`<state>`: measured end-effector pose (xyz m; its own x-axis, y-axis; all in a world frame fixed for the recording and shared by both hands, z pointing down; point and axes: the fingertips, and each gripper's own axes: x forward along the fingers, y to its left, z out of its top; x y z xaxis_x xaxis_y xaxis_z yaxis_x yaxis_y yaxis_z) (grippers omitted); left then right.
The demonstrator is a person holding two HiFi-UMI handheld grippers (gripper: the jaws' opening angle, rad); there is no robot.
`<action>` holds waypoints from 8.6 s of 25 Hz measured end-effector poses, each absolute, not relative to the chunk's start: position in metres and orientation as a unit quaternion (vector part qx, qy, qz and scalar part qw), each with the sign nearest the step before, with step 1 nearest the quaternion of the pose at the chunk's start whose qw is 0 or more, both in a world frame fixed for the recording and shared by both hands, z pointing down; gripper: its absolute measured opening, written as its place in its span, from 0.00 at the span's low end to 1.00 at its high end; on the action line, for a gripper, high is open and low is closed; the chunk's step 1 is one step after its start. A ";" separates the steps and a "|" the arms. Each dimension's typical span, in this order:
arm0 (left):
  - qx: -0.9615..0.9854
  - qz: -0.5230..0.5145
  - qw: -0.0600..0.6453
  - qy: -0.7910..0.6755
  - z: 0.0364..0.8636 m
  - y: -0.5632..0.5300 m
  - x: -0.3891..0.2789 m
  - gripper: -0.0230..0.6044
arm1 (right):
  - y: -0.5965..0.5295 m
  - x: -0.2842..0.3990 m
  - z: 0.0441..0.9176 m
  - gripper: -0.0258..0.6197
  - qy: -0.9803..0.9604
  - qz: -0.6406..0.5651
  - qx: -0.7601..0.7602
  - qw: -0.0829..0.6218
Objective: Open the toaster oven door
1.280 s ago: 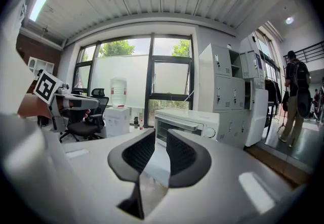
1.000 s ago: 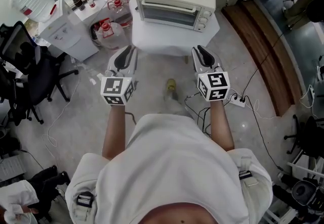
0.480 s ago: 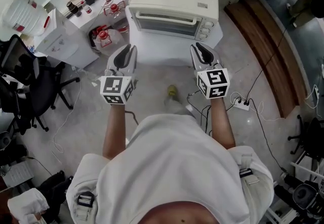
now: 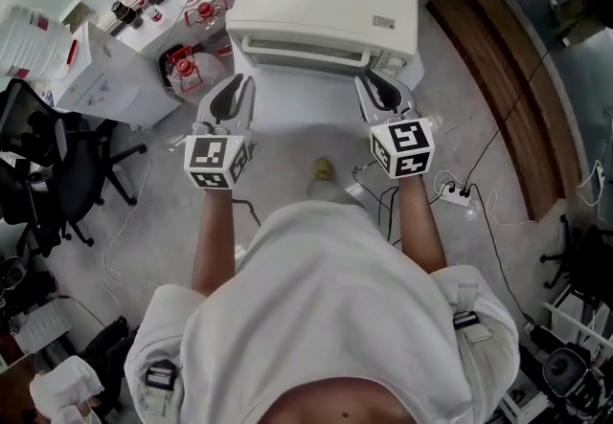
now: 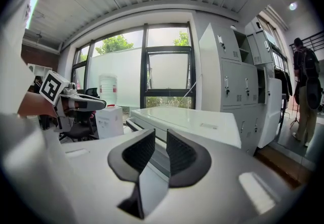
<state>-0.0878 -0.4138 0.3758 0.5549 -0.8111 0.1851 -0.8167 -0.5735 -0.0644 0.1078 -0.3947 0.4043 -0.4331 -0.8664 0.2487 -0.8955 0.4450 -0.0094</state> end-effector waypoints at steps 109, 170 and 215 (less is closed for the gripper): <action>0.876 0.449 -0.142 -0.102 0.523 -0.419 -0.082 0.20 | -0.379 0.028 0.524 0.16 -0.788 -0.066 0.370 0.488; 0.870 0.301 -0.272 -0.280 0.808 -0.323 -0.104 0.29 | -0.291 0.000 0.802 0.19 -0.740 -0.146 0.563 0.339; 0.886 0.131 -0.005 -0.445 0.452 -0.334 -0.165 0.05 | -0.293 0.027 0.466 0.04 -0.788 0.000 0.589 0.182</action>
<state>-0.1655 -0.3341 0.4524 0.5695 -0.7900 0.2271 -0.7871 -0.6037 -0.1263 0.0266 -0.2933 0.4663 -0.2411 -0.9275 0.2858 -0.9271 0.3072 0.2147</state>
